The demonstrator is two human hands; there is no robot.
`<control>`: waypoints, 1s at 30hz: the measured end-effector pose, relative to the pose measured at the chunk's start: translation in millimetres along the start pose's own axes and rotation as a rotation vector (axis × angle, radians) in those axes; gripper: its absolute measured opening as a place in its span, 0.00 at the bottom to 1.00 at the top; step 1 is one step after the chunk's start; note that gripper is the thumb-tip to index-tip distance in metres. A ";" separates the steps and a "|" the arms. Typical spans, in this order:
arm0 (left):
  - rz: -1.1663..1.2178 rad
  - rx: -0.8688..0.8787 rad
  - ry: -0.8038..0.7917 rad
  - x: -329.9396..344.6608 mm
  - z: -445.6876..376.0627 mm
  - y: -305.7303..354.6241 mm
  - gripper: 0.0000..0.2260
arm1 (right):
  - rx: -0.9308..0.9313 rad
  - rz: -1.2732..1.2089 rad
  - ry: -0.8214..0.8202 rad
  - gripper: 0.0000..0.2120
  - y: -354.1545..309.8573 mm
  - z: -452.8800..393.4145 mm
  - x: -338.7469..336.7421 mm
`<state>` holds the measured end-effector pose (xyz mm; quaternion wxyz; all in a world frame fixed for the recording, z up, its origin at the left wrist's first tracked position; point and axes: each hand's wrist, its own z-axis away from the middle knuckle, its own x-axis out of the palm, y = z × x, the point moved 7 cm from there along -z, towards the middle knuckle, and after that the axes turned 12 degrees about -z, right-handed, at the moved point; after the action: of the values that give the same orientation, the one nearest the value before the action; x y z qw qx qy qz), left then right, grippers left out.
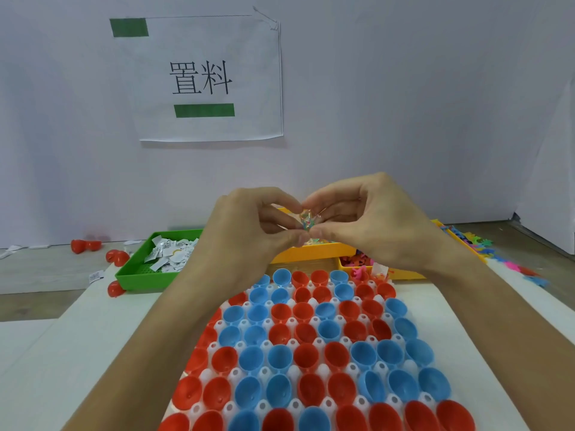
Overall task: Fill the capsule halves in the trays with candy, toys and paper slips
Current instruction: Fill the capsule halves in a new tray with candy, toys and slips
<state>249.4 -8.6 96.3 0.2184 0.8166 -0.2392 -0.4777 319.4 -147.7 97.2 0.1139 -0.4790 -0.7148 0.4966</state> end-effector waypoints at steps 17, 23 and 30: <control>-0.009 0.046 0.175 -17.1 0.4 5.6 0.08 | -0.053 -0.156 0.045 0.05 -9.7 1.9 7.4; -0.063 0.098 0.174 -18.4 0.0 9.4 0.08 | -0.069 -0.126 0.060 0.08 -11.8 2.5 6.6; -0.102 0.196 0.219 -18.4 4.7 22.1 0.10 | -0.041 -0.120 0.108 0.05 -9.4 1.6 4.3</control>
<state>233.3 -15.6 119.5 0.1380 0.8922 -0.2178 -0.3707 310.8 -145.7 102.9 0.1721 -0.4637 -0.7449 0.4477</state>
